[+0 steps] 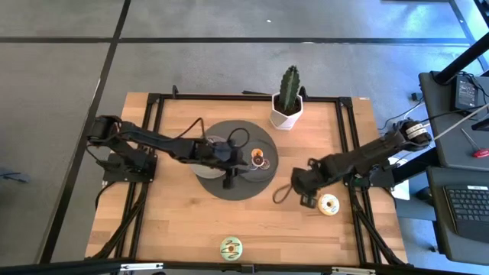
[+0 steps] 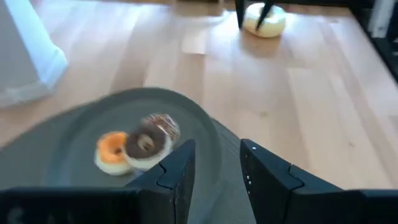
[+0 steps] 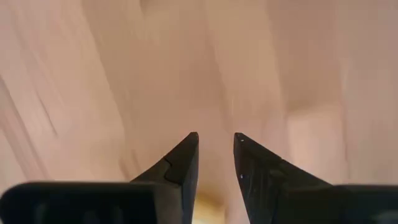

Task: Pick & Place donuts
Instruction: Put the large white donut on the light gray plate

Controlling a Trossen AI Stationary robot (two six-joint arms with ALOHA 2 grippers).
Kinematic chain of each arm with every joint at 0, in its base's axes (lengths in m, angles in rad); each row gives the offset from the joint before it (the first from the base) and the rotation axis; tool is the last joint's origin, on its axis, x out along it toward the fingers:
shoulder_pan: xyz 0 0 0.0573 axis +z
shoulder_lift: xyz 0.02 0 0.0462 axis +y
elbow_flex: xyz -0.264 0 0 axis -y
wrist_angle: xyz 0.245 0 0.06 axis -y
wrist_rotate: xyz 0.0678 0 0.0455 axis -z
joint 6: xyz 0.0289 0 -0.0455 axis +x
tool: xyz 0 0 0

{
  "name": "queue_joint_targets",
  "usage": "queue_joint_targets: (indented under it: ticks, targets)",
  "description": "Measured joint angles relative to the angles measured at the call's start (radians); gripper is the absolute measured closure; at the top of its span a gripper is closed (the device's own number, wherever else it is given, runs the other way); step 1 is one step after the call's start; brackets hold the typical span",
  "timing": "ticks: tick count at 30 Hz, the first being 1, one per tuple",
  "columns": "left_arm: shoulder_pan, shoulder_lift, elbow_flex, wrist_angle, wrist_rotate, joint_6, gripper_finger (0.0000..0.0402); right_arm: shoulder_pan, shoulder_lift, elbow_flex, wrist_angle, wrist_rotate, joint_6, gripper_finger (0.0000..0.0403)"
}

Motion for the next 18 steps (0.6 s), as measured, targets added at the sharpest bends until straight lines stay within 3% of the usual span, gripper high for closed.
queue_joint_targets:
  ticks: [4, 9, 18]
  targets:
    - [-0.030, -0.025, -0.054, 0.072, 0.000, -0.061, 0.0278, 0.100, 0.005, 0.000, -0.117, -0.004, 0.155, 0.0299]
    - [-0.063, -0.026, -0.058, 0.081, -0.008, -0.103, 0.0278, 0.196, 0.004, 0.000, -0.200, -0.102, 0.318, 0.0299]
    - [-0.102, -0.026, -0.058, 0.079, -0.009, -0.161, 0.0277, 0.293, 0.004, -0.073, -0.194, -0.120, 0.214, 0.0299]
